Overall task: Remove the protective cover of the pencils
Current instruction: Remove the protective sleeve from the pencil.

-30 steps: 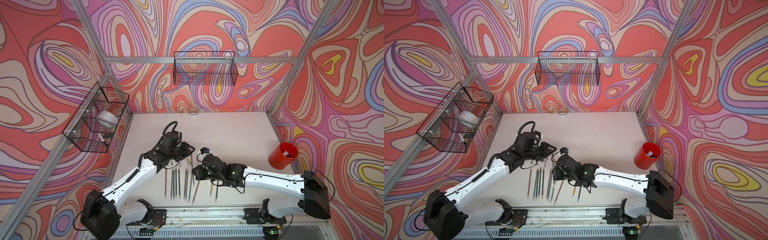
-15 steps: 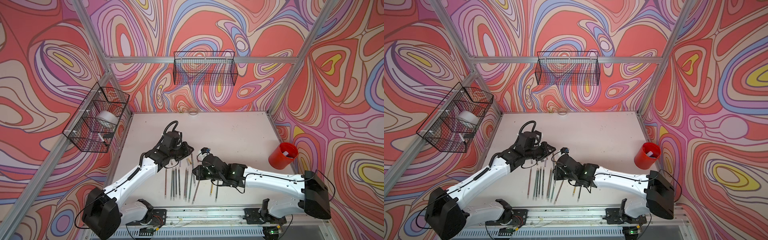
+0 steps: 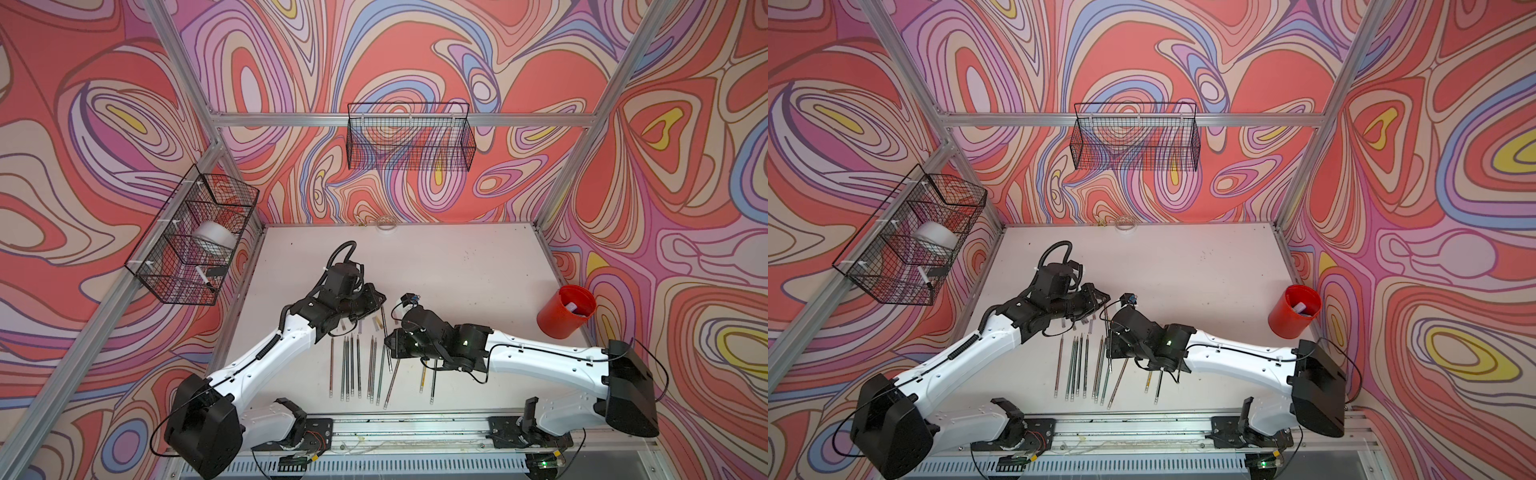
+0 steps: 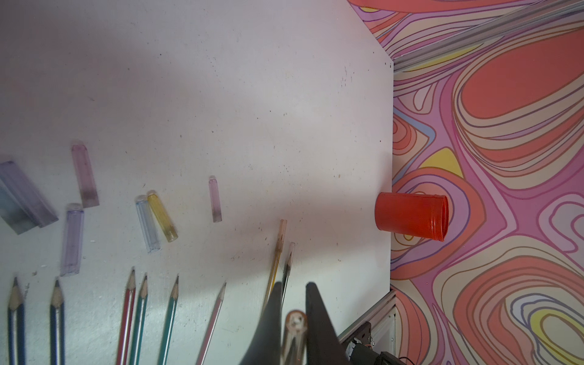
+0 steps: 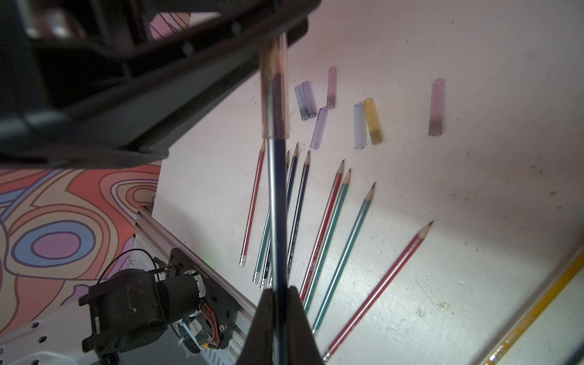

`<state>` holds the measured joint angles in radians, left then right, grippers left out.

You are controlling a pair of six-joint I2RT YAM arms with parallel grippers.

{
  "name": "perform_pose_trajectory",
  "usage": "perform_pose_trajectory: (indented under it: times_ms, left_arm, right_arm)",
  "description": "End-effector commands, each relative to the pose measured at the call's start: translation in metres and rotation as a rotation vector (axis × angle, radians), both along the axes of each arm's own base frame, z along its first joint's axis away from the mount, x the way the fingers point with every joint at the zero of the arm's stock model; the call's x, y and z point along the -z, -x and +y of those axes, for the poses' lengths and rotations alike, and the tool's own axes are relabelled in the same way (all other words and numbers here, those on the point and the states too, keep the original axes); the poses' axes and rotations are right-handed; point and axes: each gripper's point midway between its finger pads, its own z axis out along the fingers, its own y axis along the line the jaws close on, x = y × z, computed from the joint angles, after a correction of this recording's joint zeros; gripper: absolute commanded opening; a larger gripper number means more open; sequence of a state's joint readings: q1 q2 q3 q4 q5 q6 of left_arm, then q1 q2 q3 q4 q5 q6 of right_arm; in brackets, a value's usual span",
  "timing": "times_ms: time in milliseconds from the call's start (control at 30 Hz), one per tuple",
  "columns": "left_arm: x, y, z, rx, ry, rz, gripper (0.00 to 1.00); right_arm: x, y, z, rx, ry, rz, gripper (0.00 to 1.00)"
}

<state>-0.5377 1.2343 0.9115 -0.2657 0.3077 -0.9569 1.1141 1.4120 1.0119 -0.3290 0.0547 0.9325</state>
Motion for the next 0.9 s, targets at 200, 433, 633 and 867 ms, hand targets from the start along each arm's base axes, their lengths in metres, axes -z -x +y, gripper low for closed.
perform_pose_trajectory:
  times_ms: [200, 433, 633, 867]
  left_arm:
    - [-0.03, -0.007, -0.003, 0.004, -0.007, -0.058, 0.09]
    - [-0.035, -0.03, 0.001, -0.007, -0.133, -0.094, 0.05]
    - [-0.047, -0.05, -0.004, -0.004, -0.151, -0.124, 0.05]
    - [-0.061, -0.063, -0.009, 0.004, -0.163, -0.155, 0.05]
  right_arm:
    - [-0.005, 0.005, 0.003, -0.026, -0.025, -0.002, 0.0]
    - [-0.002, 0.012, -0.007, -0.036, -0.013, 0.01, 0.0]
    - [0.002, 0.015, -0.015, -0.021, -0.013, 0.016, 0.0]
    - [0.005, 0.016, -0.02, -0.008, 0.002, 0.021, 0.0]
